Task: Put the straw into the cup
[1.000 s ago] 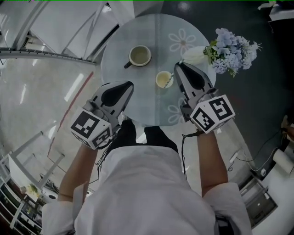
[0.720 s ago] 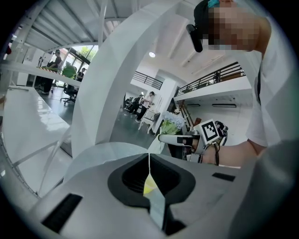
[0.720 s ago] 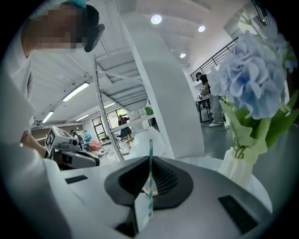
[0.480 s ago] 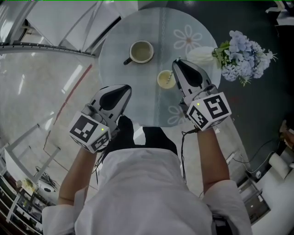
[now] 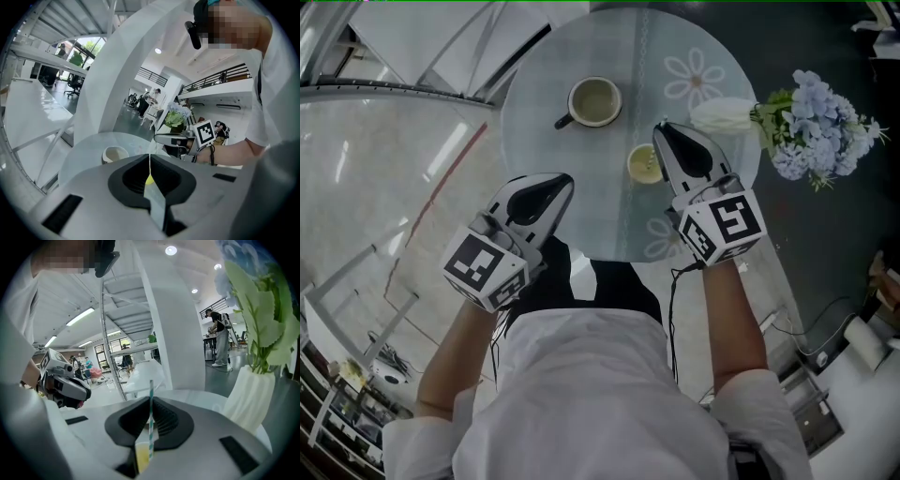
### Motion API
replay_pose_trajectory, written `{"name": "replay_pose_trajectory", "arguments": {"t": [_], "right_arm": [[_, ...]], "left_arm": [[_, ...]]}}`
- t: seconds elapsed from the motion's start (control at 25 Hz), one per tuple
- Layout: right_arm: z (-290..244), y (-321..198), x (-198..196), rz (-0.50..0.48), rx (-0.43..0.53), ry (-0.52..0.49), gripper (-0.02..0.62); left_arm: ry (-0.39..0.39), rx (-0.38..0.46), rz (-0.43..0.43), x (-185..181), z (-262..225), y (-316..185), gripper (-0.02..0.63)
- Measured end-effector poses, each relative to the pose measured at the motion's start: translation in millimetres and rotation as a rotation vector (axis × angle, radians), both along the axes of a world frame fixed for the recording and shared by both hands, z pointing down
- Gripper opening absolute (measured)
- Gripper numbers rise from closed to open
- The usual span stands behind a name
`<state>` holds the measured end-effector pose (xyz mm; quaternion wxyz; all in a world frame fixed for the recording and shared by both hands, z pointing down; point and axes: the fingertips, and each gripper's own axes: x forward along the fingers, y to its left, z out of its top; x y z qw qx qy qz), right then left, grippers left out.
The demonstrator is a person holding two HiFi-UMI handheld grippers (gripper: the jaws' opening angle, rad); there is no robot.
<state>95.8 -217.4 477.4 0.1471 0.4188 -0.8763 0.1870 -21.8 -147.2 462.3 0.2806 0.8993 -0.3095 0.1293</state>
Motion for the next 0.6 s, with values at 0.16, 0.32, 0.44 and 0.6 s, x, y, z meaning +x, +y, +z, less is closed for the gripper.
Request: {"name": "replay_pose_trajectory", "arguments": {"t": [0.16,0.32,0.44,0.6], "right_arm": [[10,-2,-3,-0.005,-0.003,0.006,0.037],[19,-1,-7,-0.019,-0.011,0.016,0.037],[24,0,-9,-0.033,-0.011,0.032,0.037],[26,1,-12,-0.044,-0.008,0.046,0.037]], "left_arm": [[0.003,-0.003,0.001,1,6,-3,0.029],[-0.001,-0.014,0.003,-1,14,-1,0.029],[-0.004,-0.018,0.0,-3,17,-2,0.029],[-0.002,-0.021,-0.003,-4,19,-1,0.029]]}}
